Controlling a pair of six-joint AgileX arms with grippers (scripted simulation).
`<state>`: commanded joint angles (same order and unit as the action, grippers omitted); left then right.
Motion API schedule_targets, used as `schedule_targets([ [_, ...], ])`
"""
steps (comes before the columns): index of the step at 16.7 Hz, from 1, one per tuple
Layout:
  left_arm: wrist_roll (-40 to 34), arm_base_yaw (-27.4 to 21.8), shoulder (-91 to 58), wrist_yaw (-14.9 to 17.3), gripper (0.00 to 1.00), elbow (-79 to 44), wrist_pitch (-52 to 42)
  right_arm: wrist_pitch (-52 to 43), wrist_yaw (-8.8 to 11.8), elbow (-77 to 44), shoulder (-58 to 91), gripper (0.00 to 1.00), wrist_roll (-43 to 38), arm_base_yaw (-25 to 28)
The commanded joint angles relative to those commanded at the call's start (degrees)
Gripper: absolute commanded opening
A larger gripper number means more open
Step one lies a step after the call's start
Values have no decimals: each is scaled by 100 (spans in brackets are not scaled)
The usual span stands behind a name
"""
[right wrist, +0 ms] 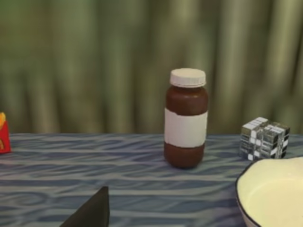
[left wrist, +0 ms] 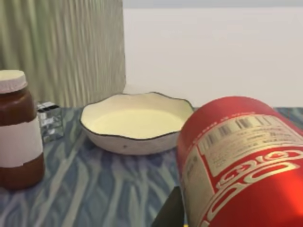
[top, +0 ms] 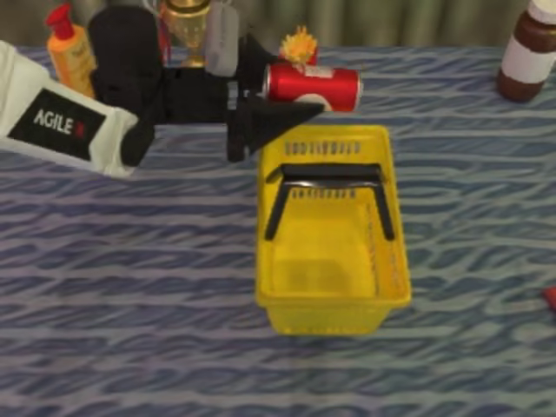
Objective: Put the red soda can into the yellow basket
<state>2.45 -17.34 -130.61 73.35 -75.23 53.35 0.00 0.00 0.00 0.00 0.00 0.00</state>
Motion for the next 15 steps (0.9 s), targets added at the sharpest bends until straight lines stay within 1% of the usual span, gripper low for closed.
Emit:
schedule_targets([
  [2,-14,35,-376,-3,0,89,506,0,0,0,0,100,0,0],
  [4,-23,56,-616,-8,0,156,775,0,0,0,0,100,0,0],
  [8,-24,60,-657,-10,0,169,820,0,0,0,0,100,0,0],
  [15,-24,60,-657,-10,53,169,820,0,0,0,0,100,0,0],
])
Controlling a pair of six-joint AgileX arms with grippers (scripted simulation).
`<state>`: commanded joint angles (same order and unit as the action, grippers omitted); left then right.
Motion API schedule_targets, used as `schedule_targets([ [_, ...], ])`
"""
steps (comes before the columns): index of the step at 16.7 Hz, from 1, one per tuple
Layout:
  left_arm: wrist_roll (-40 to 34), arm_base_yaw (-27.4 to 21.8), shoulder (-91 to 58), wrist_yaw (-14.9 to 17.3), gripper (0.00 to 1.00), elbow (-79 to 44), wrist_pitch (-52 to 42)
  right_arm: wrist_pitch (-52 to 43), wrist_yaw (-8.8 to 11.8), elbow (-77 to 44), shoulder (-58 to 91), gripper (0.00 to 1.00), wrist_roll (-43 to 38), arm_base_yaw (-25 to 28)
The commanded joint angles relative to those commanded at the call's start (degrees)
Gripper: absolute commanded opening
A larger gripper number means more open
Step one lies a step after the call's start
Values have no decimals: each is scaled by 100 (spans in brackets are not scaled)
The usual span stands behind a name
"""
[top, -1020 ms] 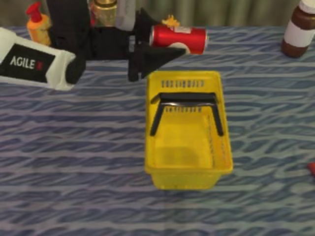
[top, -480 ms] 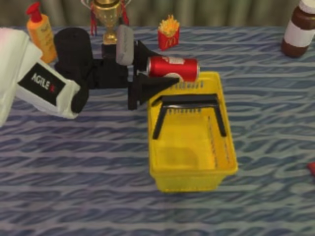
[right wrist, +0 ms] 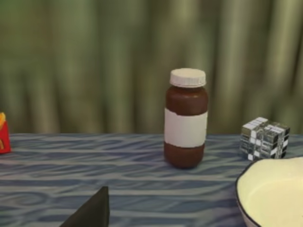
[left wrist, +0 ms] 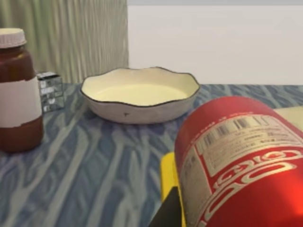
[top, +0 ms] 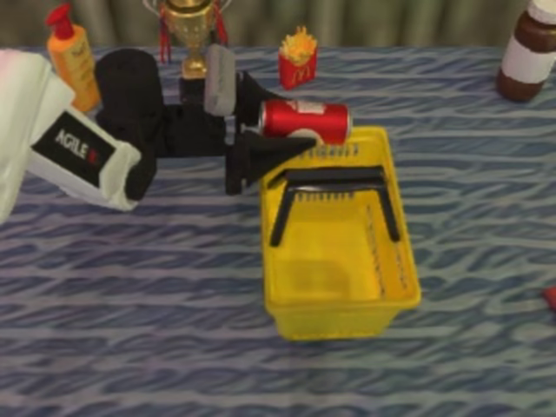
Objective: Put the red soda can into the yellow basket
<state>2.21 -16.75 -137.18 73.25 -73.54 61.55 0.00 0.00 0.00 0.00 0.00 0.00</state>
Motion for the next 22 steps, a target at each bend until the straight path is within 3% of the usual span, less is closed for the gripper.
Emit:
schedule_targets([
  [6,0,0,0,0,98,0,0,0,0,0,0,100,0,0],
  [17,-6,-11,79,-47,100,23,-45,-45,4,-52,52,100,33,25],
  [19,-60,26,356,-220,100,167,-192,-274,18,-323,324,100,202,145],
  [22,-197,159,1184,-726,100,579,-606,-904,32,-1128,1138,100,665,449],
])
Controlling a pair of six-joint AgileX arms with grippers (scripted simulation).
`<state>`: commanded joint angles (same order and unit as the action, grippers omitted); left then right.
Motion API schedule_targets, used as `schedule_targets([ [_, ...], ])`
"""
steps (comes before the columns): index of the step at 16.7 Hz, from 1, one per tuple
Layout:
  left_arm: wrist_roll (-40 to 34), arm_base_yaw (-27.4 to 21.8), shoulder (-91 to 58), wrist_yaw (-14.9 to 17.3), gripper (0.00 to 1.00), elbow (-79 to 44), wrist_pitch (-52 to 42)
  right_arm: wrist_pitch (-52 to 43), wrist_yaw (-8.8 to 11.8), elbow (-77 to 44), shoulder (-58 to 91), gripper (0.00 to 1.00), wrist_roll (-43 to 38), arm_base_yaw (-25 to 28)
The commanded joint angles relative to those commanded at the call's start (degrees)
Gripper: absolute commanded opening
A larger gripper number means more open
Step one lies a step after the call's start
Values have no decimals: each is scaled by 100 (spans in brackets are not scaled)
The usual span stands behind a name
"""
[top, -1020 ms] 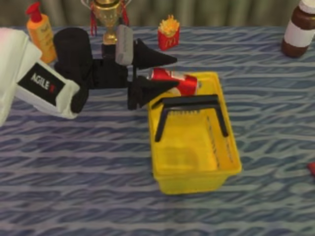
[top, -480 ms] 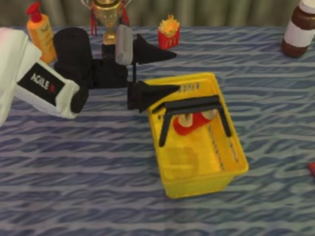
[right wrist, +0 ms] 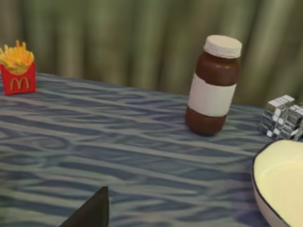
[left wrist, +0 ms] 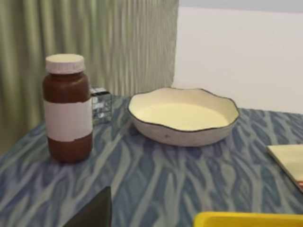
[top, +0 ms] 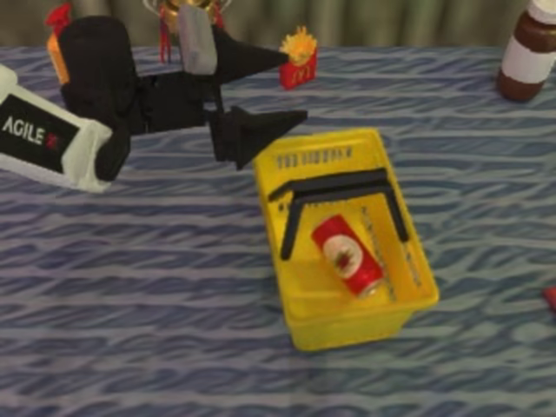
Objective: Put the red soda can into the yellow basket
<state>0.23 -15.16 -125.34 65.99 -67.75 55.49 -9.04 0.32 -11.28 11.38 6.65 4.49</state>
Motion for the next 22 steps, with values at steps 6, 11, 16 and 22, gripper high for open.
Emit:
schedule_targets([
  [6,-320,491,2905,-1636,100,1444,-1367,-1998,-12,-2852,3036,100,1453,889],
  [11,-452,948,6094,-3295,100,3135,-2835,-3971,-9,-5779,6235,100,2870,1758],
  [16,-371,1324,9353,-4880,100,4889,-4231,-5747,-8,-8439,9177,100,4161,2551],
  [22,-117,1581,11983,-6256,100,6413,-5318,-7114,-37,-10625,11361,100,5220,3200],
])
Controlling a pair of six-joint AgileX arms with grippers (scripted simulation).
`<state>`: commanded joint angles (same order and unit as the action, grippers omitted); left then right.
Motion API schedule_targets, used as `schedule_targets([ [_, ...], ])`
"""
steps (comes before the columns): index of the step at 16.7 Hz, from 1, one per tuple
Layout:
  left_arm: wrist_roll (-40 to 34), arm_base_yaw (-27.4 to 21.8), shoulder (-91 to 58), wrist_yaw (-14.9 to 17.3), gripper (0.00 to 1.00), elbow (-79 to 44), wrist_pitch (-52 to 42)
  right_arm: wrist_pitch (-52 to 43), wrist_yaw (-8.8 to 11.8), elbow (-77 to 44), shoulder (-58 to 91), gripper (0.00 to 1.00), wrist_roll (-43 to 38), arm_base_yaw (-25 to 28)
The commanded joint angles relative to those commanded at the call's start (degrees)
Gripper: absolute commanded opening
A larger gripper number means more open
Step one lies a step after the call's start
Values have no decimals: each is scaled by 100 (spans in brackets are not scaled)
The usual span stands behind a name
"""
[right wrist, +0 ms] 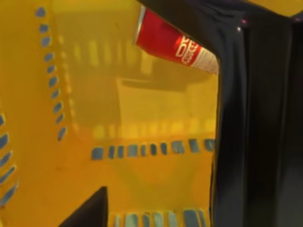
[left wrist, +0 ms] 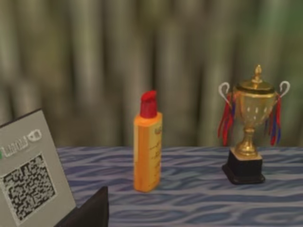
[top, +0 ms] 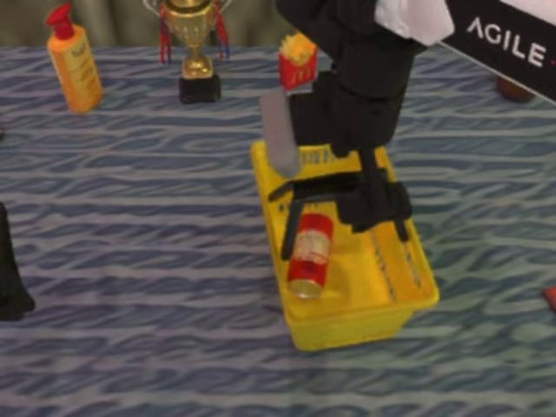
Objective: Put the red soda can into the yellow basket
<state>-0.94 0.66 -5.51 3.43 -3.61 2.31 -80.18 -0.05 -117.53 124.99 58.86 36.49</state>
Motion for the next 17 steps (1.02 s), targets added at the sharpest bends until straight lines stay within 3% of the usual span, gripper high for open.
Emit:
schedule_targets([
  [4,94,49,551,-343,100,361,-231,-293,-16,-500,443,100,247,152],
  [17,94,49,551,-343,100,361,-231,191,-16,31,397,100,244,155],
])
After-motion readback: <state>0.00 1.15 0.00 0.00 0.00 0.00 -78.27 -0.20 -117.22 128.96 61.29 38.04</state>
